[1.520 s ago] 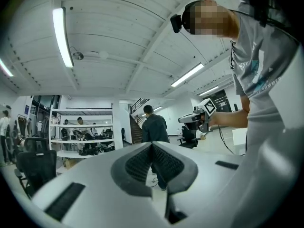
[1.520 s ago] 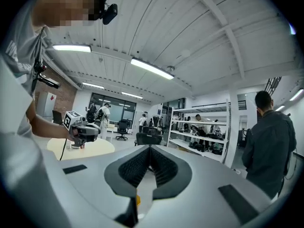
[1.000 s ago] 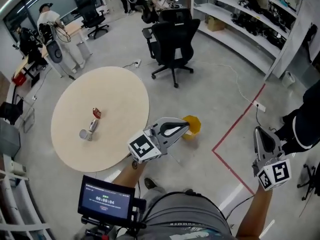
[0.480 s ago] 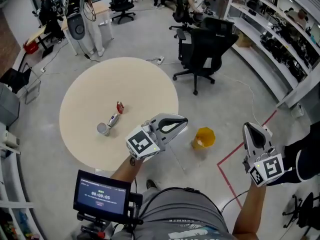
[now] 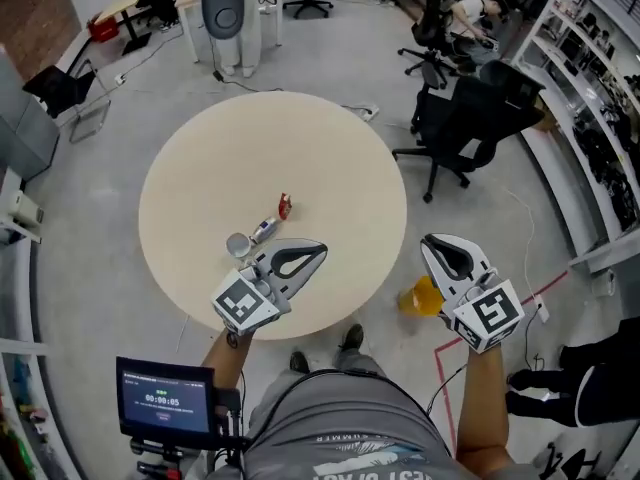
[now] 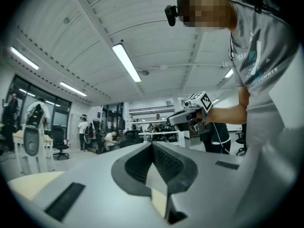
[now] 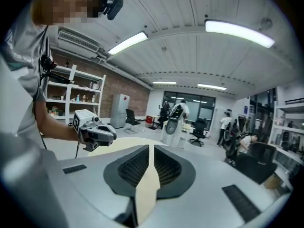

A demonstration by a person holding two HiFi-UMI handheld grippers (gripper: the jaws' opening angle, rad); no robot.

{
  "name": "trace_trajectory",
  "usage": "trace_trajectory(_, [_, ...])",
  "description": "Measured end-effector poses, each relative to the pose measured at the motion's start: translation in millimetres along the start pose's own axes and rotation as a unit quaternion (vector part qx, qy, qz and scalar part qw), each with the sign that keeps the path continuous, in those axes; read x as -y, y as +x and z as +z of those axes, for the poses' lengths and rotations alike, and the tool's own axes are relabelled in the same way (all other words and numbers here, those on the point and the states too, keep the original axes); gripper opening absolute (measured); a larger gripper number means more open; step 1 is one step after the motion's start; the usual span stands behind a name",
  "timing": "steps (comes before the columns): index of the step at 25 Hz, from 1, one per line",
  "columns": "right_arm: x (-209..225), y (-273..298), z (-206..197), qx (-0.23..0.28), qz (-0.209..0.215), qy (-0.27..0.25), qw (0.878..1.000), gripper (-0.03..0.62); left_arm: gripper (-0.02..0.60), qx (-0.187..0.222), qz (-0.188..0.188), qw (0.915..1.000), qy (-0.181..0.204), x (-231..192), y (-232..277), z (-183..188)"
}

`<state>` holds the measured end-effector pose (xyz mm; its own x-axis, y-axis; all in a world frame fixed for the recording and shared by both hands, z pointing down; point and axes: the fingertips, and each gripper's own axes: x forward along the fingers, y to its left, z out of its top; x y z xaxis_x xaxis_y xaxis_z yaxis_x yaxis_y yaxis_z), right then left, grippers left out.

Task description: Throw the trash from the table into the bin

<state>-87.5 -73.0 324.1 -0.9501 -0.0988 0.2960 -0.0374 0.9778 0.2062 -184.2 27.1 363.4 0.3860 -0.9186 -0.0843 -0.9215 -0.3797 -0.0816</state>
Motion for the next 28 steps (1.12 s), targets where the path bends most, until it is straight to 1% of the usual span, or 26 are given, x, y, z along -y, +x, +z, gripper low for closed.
trace_trajectory(2, [-11.6, 57.9, -7.9, -0.006, 0.053, -0.002, 0.999, 0.012, 0.041, -0.012, 0.045, 0.9987, -0.021, -28.5, -26.2, -19.4])
trace_trajectory(3, [-17.2, 91.5, -10.3, -0.01, 0.081, -0.003, 0.997, 0.035, 0.041, -0.018, 0.068, 0.9971, -0.029, -47.2, -39.4, -28.5])
trace_trajectory(4, [-23.4, 127.5, -11.5, -0.014, 0.111, -0.003, 0.994, 0.079, 0.041, -0.025, 0.09, 0.9951, -0.032, -68.0, -52.9, -36.3])
trace_trajectory(5, [-32.3, 163.8, -11.8, -0.019, 0.144, -0.002, 0.989, 0.108, 0.041, -0.033, 0.113, 0.9926, -0.029, -88.2, -67.3, -42.5])
trace_trajectory(6, [-45.4, 197.6, -12.1, -0.025, 0.183, -0.002, 0.983, 0.115, 0.041, -0.043, 0.139, 0.9891, -0.024, -104.3, -82.9, -46.6])
trace_trajectory(8, [-81.9, 250.9, -13.4, -0.042, 0.261, -0.008, 0.964, 0.115, 0.041, -0.06, 0.197, 0.9783, -0.023, -119.9, -115.6, -49.2])
trace_trajectory(9, [-100.4, 271.3, -14.9, -0.051, 0.293, -0.015, 0.955, 0.117, 0.041, -0.066, 0.223, 0.9721, -0.029, -123.6, -129.7, -49.6])
trace_trajectory(12, [-140.1, 327.0, -29.3, -0.078, 0.354, -0.031, 0.932, 0.117, 0.041, -0.079, 0.281, 0.9553, -0.043, -141.9, -154.2, -57.8])
trace_trajectory(15, [-166.5, 371.7, -62.9, -0.11, 0.404, -0.045, 0.907, 0.115, 0.041, -0.076, 0.339, 0.9355, -0.063, -149.9, -157.6, -71.2])
trace_trajectory(17, [-191.7, 399.8, -85.1, -0.135, 0.427, -0.06, 0.892, 0.116, 0.041, -0.086, 0.369, 0.9216, -0.084, -146.1, -168.2, -84.8])
trace_trajectory(19, [-220.4, 424.3, -99.7, -0.16, 0.436, -0.074, 0.883, 0.115, 0.041, -0.096, 0.388, 0.9119, -0.096, -138.9, -184.1, -90.8])
trace_trajectory(23, [-264.4, 443.8, -109.0, -0.222, 0.426, -0.117, 0.869, 0.115, 0.041, -0.094, 0.416, 0.8967, -0.12, -118.2, -221.6, -65.1])
trace_trajectory(25, [-272.1, 448.7, -125.5, -0.254, 0.419, -0.138, 0.861, 0.115, 0.041, -0.097, 0.424, 0.8915, -0.127, -114.8, -231.6, -63.0])
trace_trajectory(26, [-272.4, 452.5, -138.8, -0.265, 0.417, -0.144, 0.858, 0.115, 0.041, -0.096, 0.427, 0.8902, -0.127, -115.2, -231.7, -68.6])
trace_trajectory(28, [-267.9, 461.7, -163.7, -0.278, 0.41, -0.155, 0.855, 0.115, 0.041, -0.089, 0.43, 0.8904, -0.121, -117.3, -226.8, -84.9])
